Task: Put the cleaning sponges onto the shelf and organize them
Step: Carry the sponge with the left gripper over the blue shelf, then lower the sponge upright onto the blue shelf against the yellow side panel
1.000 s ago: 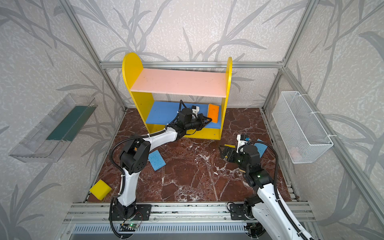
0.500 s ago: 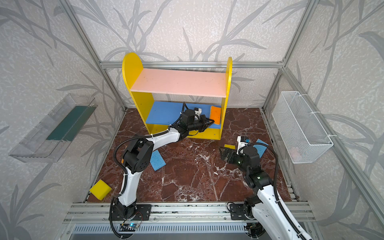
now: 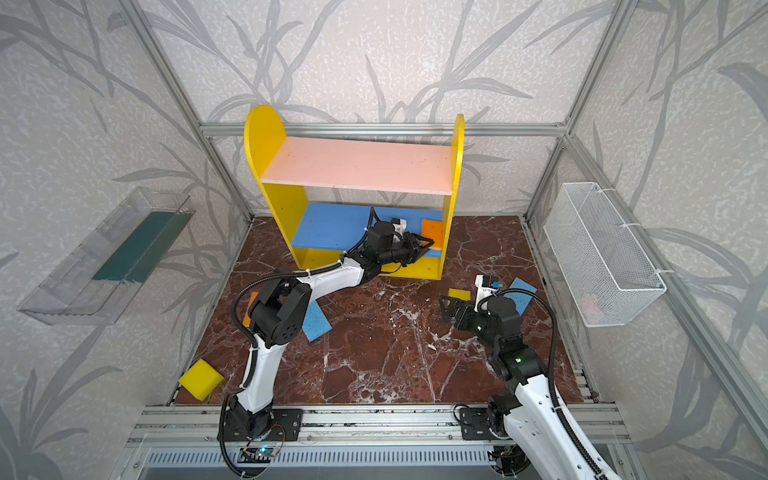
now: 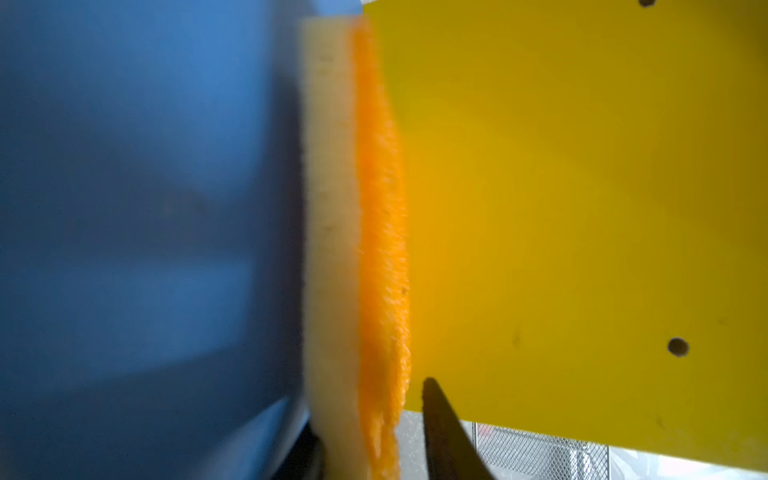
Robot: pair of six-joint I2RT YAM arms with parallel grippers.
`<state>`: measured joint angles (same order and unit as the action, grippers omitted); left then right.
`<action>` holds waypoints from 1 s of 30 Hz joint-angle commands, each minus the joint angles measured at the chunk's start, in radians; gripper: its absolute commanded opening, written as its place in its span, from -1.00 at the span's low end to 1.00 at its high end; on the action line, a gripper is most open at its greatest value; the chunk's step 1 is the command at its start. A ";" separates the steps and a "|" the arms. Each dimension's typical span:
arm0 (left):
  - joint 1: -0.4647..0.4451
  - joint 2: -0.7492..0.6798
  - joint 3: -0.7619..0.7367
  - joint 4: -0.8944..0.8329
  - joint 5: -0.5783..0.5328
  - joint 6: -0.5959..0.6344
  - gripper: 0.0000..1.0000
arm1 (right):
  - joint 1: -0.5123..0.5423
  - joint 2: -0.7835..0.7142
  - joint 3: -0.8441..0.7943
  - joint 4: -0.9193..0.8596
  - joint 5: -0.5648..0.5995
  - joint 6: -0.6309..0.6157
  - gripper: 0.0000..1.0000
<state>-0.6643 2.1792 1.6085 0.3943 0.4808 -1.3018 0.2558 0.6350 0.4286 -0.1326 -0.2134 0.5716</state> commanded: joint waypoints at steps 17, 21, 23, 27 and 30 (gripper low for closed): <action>-0.026 -0.125 -0.175 0.062 -0.013 0.030 0.86 | 0.002 -0.028 -0.017 0.002 0.004 0.010 0.98; -0.032 -0.120 -0.176 0.038 -0.007 0.041 0.99 | 0.002 -0.037 -0.016 -0.010 0.006 0.011 0.98; -0.037 -0.120 -0.180 0.033 -0.008 0.044 0.98 | 0.002 -0.039 -0.015 -0.013 0.007 0.012 0.98; -0.044 -0.142 -0.192 -0.027 -0.034 0.083 0.98 | 0.002 -0.046 -0.011 -0.023 0.006 0.016 0.98; -0.046 -0.189 -0.246 -0.033 -0.094 0.111 0.98 | 0.002 -0.055 -0.011 -0.031 0.011 0.016 0.98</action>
<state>-0.7048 2.0659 1.4078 0.3962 0.4461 -1.2297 0.2558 0.5976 0.4225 -0.1467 -0.2131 0.5797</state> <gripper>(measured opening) 0.991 0.991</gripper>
